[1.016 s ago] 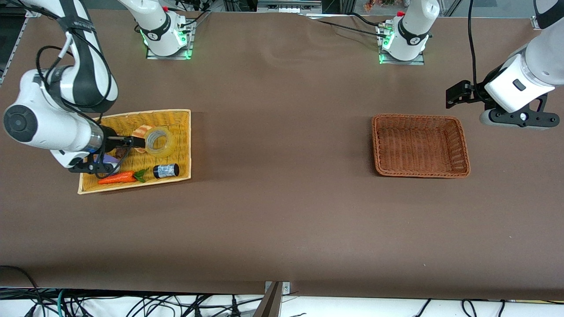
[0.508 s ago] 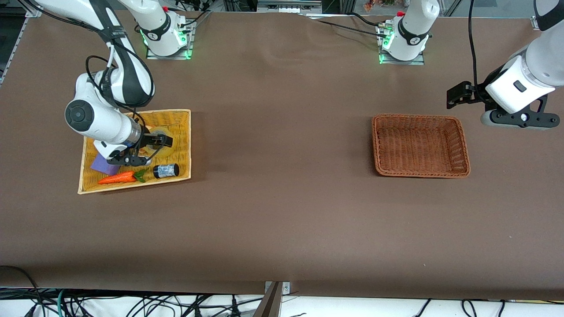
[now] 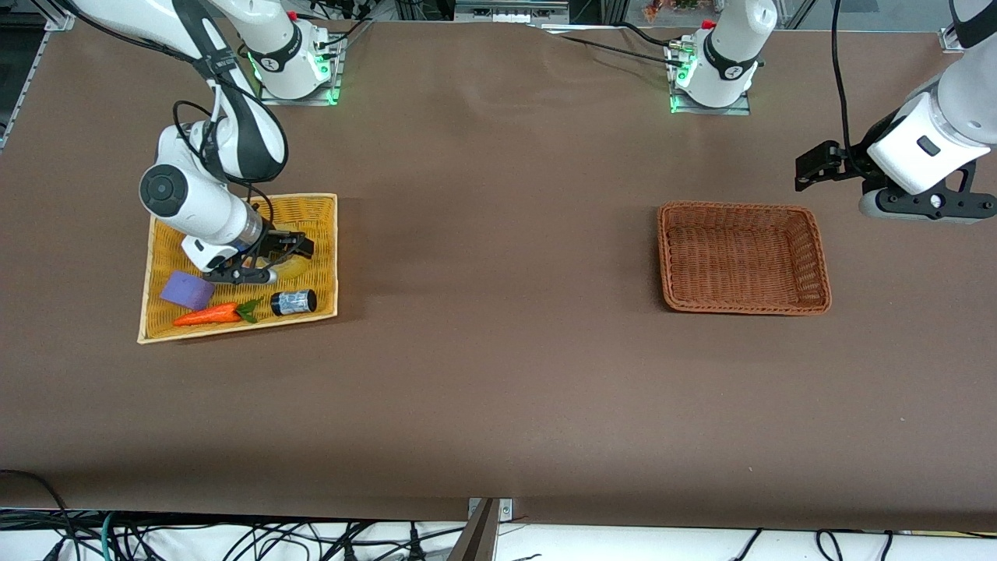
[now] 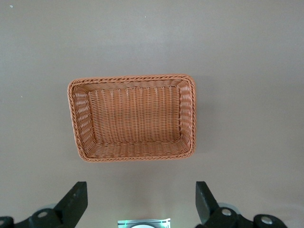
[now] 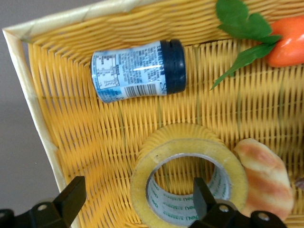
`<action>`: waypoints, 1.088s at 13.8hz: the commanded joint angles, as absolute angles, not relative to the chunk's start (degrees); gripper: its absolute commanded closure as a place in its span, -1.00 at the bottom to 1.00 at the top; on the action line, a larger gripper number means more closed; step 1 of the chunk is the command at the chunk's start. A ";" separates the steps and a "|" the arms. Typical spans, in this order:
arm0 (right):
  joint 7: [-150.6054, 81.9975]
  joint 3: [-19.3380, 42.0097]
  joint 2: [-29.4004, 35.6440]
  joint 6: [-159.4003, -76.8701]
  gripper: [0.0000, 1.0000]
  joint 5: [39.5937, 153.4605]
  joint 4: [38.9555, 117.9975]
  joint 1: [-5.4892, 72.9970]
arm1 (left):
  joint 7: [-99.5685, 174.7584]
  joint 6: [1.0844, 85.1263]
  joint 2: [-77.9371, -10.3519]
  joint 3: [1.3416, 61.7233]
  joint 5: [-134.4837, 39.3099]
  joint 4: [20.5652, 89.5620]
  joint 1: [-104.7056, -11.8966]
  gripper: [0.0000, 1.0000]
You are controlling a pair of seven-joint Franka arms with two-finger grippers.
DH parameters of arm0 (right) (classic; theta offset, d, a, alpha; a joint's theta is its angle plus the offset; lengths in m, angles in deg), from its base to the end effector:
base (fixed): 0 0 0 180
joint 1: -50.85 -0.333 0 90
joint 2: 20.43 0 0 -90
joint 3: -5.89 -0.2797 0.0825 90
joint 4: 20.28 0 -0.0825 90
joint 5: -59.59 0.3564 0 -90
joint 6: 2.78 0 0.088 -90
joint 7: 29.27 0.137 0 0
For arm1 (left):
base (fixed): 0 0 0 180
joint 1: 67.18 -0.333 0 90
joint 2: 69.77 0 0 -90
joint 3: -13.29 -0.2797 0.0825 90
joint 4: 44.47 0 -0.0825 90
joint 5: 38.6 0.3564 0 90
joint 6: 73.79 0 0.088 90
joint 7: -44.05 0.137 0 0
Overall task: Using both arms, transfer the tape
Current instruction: 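Close the right gripper on the tape roll's rim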
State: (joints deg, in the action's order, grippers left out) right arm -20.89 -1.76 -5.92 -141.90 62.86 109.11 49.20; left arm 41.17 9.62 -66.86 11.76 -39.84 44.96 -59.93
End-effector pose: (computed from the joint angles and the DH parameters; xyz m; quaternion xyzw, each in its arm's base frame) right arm 0.4960 0.0849 0.2011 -0.9984 0.0157 0.0457 0.0278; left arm 0.5188 -0.0554 0.5271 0.9966 -0.0251 -0.0784 0.0043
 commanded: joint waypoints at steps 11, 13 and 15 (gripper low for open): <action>-20.74 -2.55 -5.84 -154.83 0.48 62.93 117.62 48.57 | 41.94 12.69 -67.30 12.06 -40.26 48.16 -60.76 -1.00; -21.27 -2.55 -5.93 -154.48 0.73 62.93 117.53 48.22 | 42.02 12.69 -67.30 12.06 -40.26 48.08 -60.76 -1.00; -21.62 -2.55 -6.37 -154.13 0.74 62.85 117.36 48.22 | 42.02 12.69 -67.22 11.98 -40.18 48.08 -60.76 -1.00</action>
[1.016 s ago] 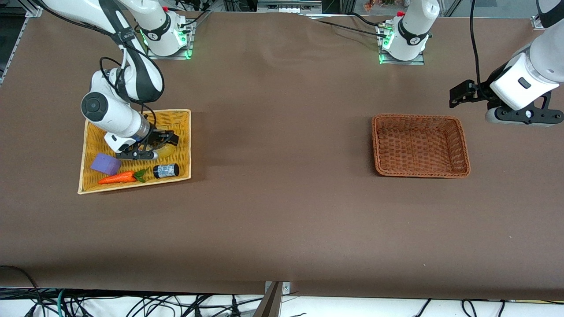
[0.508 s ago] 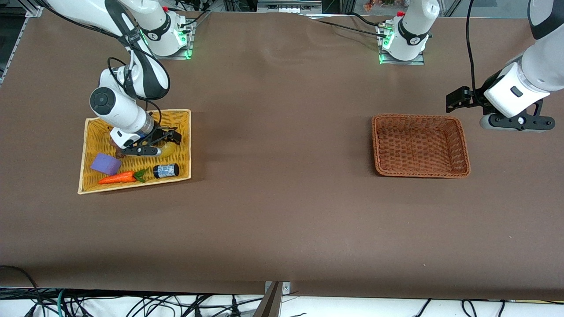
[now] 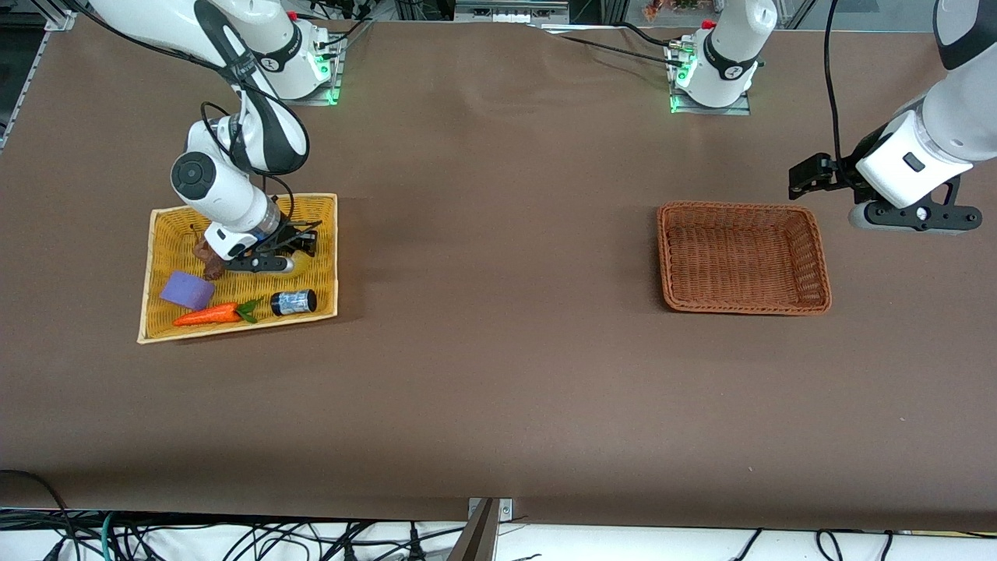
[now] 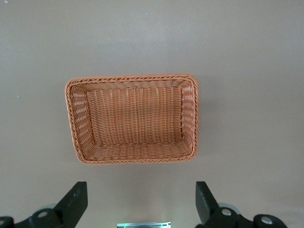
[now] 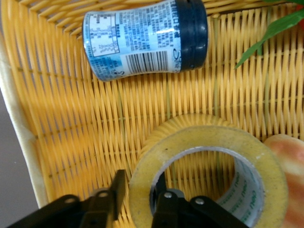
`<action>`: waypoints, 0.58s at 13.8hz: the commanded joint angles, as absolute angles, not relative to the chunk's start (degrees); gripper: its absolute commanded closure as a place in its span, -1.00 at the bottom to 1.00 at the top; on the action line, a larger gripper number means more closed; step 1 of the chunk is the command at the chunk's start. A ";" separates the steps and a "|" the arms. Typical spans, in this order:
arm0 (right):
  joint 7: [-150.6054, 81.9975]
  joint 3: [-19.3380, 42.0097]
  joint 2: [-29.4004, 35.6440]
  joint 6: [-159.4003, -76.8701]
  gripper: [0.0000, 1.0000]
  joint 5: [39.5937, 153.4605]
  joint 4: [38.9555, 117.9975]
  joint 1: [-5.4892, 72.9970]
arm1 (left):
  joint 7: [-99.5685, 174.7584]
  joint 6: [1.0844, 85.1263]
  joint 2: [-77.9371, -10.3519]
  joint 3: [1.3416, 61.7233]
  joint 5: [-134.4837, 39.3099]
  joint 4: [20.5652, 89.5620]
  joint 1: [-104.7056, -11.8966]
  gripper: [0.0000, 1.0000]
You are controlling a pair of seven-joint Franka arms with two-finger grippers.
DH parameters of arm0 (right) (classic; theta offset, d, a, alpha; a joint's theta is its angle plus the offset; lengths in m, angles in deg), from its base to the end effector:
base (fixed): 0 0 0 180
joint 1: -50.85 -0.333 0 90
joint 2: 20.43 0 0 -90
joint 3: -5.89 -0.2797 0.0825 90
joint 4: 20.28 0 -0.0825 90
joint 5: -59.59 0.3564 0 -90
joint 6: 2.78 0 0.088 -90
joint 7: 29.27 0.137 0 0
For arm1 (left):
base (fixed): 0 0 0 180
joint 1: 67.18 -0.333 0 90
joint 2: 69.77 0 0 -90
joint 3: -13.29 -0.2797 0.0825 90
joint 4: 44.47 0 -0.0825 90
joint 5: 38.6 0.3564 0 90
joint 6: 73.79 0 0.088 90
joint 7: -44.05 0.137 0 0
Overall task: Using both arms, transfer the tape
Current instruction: 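Close the right gripper on the tape roll's rim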
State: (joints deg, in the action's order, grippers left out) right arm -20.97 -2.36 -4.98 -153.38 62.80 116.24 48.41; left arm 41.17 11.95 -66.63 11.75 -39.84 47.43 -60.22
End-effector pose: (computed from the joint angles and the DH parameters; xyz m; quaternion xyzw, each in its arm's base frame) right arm 0.4705 0.0922 0.1671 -0.9994 0.0061 0.0162 0.0304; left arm 0.5220 -0.0529 0.5093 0.9964 -0.0220 -0.0816 0.0042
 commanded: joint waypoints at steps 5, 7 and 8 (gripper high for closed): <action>-22.42 -2.55 -11.37 -145.63 0.74 62.85 113.42 48.22 | 42.02 12.69 -67.13 11.98 -40.18 48.08 -60.76 -1.00; -21.11 -4.56 -12.61 -135.81 0.74 63.11 106.76 48.22 | 42.02 12.69 -67.13 11.98 -40.18 47.99 -60.76 -1.00; -17.79 -6.31 -12.35 -129.93 0.74 63.20 102.02 48.22 | 42.11 12.69 -67.13 11.98 -40.18 47.90 -60.76 -1.00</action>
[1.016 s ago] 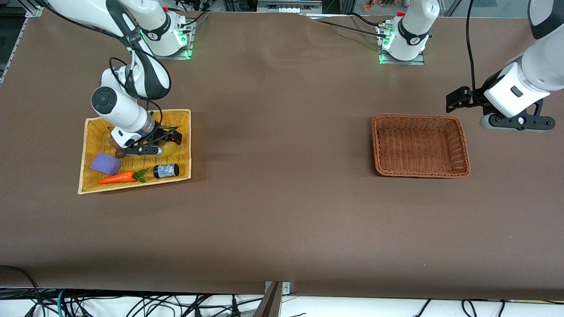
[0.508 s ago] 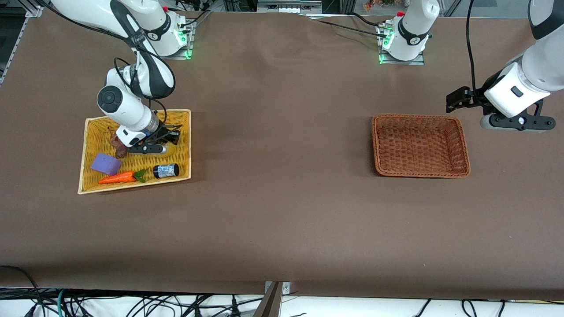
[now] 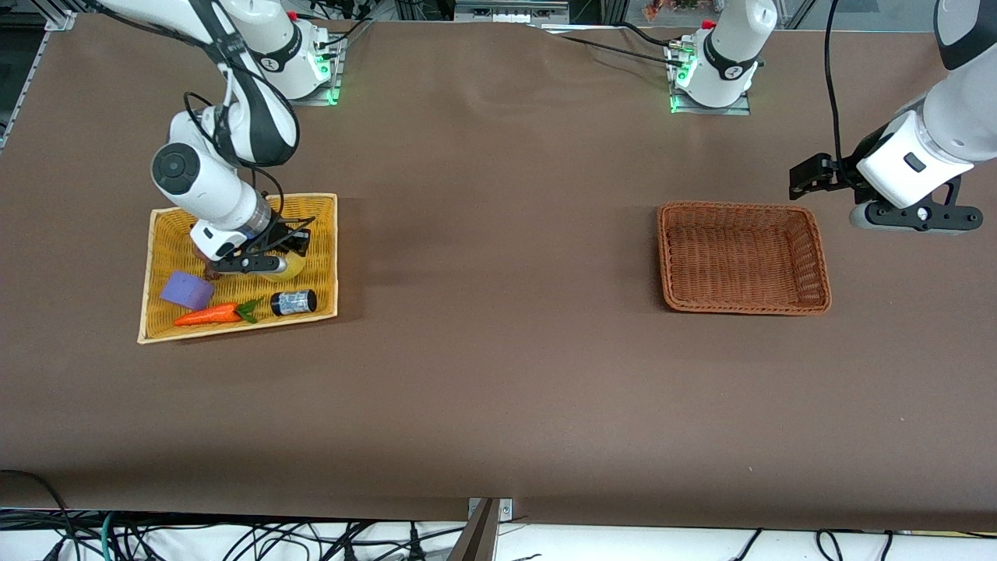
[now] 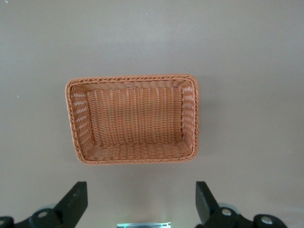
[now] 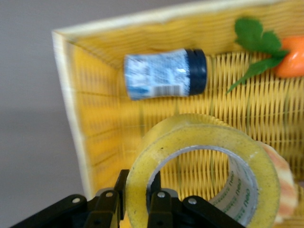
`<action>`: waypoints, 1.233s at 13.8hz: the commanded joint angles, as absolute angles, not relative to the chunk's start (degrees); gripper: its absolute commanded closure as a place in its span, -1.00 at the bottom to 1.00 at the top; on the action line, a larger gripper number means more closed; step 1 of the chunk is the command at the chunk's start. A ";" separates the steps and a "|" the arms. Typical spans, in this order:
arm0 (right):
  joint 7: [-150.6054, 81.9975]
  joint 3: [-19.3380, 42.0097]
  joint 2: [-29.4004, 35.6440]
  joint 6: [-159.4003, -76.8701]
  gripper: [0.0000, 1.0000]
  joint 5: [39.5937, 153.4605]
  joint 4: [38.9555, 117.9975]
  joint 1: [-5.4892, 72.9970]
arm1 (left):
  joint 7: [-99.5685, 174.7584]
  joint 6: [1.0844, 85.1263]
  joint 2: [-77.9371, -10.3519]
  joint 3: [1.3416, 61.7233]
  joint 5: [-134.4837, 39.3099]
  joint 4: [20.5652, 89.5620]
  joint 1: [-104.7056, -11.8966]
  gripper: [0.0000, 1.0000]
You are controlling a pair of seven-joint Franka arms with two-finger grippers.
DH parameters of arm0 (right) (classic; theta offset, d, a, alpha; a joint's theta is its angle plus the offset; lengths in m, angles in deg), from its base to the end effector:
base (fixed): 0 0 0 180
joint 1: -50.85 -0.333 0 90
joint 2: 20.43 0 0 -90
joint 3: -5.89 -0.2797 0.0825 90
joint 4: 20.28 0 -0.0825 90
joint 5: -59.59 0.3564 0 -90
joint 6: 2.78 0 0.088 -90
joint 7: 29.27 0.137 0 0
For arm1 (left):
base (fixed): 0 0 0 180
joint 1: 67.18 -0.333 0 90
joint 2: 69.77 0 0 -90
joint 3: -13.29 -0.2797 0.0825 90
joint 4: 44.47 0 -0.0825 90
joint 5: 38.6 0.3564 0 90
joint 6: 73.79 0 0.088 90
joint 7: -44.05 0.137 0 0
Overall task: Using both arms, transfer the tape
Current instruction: 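Close the right gripper on the tape roll's rim, then lift the tape with the right gripper while the left gripper reaches out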
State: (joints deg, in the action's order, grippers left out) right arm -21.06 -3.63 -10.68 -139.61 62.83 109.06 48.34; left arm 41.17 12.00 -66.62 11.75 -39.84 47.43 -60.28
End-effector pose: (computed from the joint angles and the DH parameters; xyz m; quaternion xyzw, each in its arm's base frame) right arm 0.4954 0.1087 0.2403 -0.9992 -0.0114 0.0243 0.0292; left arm 0.5222 -0.0524 0.5092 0.9965 -0.0215 -0.0812 0.0043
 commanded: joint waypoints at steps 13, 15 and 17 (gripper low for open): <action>32.85 -10.90 18.92 -123.45 0.74 51.17 59.89 18.26 | 42.28 12.95 -63.63 11.45 -40.26 51.04 -61.37 -1.00; 34.09 -10.90 22.88 -123.72 0.74 51.07 57.07 16.41 | 42.46 16.80 -63.53 11.45 -40.18 53.87 -61.37 -1.00; 34.10 -10.90 24.30 -124.76 0.74 51.15 56.89 15.61 | 42.64 18.40 -63.53 11.45 -40.18 55.01 -62.16 -1.00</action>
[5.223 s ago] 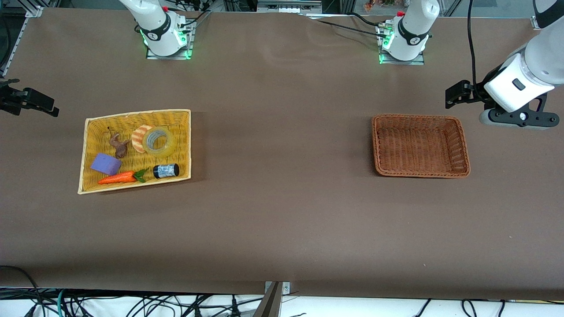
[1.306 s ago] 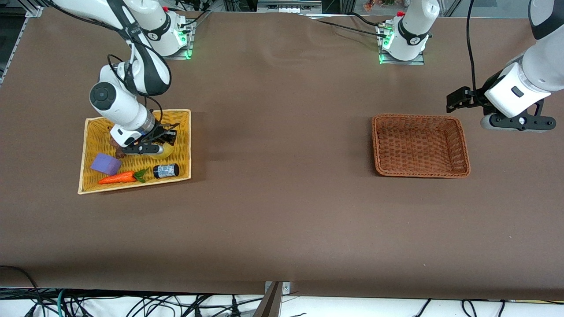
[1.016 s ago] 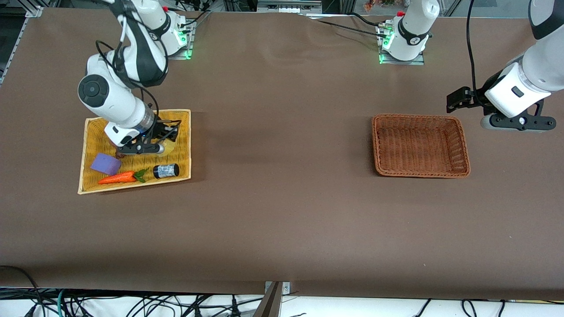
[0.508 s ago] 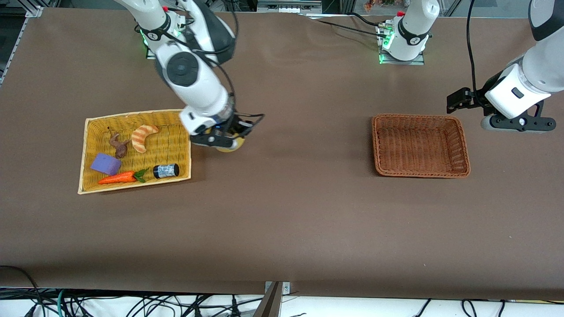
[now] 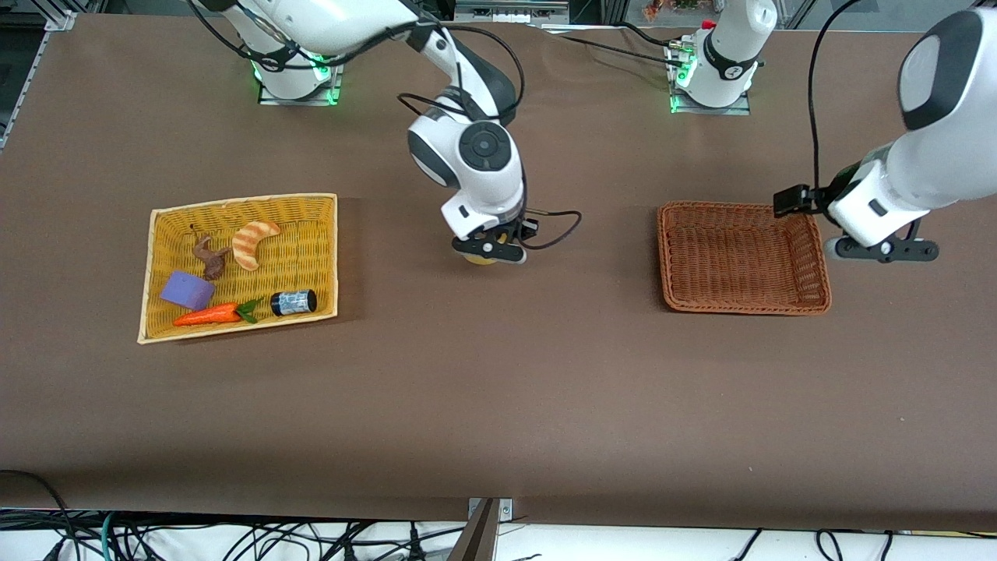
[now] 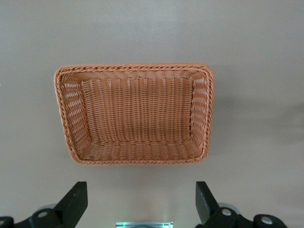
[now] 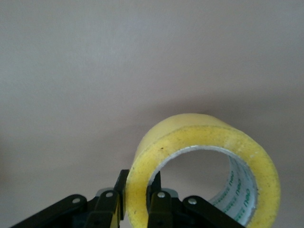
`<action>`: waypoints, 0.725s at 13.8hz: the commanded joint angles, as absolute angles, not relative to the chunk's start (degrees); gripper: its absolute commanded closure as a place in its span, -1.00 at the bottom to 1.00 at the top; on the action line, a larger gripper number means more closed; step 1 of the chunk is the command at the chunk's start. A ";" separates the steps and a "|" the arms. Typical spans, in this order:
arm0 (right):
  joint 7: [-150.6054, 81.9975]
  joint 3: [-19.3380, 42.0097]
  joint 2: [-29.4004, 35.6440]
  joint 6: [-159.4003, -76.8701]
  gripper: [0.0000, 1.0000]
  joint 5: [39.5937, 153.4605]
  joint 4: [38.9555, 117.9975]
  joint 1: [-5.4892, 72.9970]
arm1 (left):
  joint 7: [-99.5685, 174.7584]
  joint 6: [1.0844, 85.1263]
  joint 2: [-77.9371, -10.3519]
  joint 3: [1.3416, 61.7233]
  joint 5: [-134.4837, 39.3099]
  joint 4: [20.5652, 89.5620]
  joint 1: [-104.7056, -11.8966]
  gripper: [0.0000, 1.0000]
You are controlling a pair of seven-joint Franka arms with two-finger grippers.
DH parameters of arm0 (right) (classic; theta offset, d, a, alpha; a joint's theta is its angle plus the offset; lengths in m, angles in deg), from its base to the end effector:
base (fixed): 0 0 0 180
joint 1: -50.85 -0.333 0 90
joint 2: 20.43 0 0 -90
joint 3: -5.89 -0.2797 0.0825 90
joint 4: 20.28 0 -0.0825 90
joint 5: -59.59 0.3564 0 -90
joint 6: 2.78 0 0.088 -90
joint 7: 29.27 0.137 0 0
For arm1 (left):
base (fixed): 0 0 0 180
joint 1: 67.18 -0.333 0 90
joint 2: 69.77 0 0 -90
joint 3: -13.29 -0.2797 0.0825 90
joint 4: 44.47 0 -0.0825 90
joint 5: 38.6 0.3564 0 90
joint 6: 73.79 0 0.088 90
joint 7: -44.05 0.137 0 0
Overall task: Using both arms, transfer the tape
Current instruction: 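Lift the tape with the right gripper while the left gripper reaches out, then set the tape roll down on the table between the trays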
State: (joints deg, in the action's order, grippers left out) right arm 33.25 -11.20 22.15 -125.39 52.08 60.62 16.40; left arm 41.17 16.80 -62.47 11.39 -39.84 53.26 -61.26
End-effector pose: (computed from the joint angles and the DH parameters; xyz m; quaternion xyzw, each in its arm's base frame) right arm 0.4547 0.5077 0.2330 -0.9941 0.0988 0.0325 0.0315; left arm 0.5325 -0.0409 0.4326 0.9920 -0.0083 -0.1259 0.0010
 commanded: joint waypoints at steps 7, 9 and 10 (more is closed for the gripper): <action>34.10 -10.90 30.19 -131.89 0.70 50.89 56.89 14.11 | 40.45 32.80 -65.19 13.20 -41.06 68.36 -62.08 -1.00; 34.01 -10.90 30.55 -131.80 0.11 50.81 56.89 13.94 | 36.16 34.13 -65.64 15.57 -42.19 69.70 -62.08 -1.00; 33.75 -10.90 30.46 -131.71 -0.90 50.63 56.89 13.94 | 33.79 35.09 -65.55 16.88 -42.89 69.78 -62.08 -1.00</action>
